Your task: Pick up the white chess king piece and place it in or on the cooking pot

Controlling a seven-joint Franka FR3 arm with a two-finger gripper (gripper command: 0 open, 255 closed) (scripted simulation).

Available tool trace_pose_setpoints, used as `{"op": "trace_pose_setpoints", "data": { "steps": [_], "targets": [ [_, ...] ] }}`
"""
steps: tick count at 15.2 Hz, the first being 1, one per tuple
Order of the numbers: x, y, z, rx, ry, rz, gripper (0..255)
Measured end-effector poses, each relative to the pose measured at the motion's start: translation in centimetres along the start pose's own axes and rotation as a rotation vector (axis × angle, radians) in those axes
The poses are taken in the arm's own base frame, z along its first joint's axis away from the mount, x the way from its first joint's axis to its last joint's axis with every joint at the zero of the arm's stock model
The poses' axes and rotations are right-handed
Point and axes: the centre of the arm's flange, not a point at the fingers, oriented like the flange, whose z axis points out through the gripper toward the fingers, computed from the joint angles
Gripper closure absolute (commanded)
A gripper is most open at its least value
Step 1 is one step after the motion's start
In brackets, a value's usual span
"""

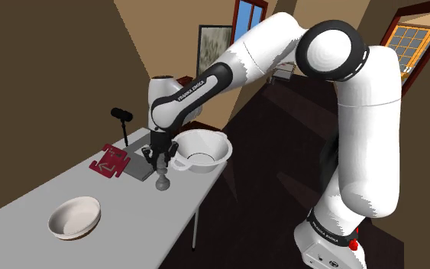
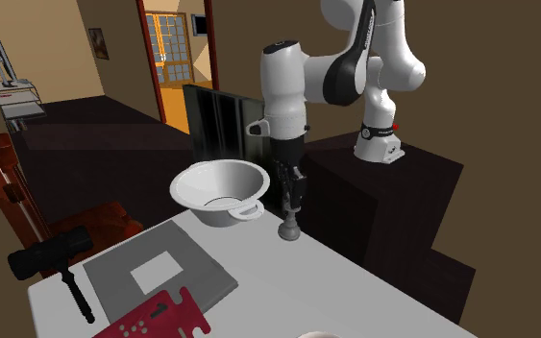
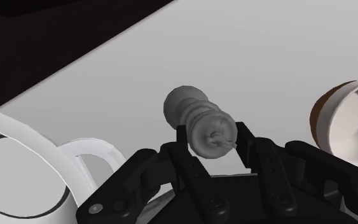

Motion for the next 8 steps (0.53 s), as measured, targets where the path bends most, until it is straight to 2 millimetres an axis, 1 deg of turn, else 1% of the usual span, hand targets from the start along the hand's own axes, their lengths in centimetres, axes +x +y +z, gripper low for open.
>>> {"op": "trace_pose_setpoints", "data": {
  "steps": [8],
  "targets": [
    [-0.1,-0.4,-4.1,0.000,0.000,0.000,255]
  ]
}}
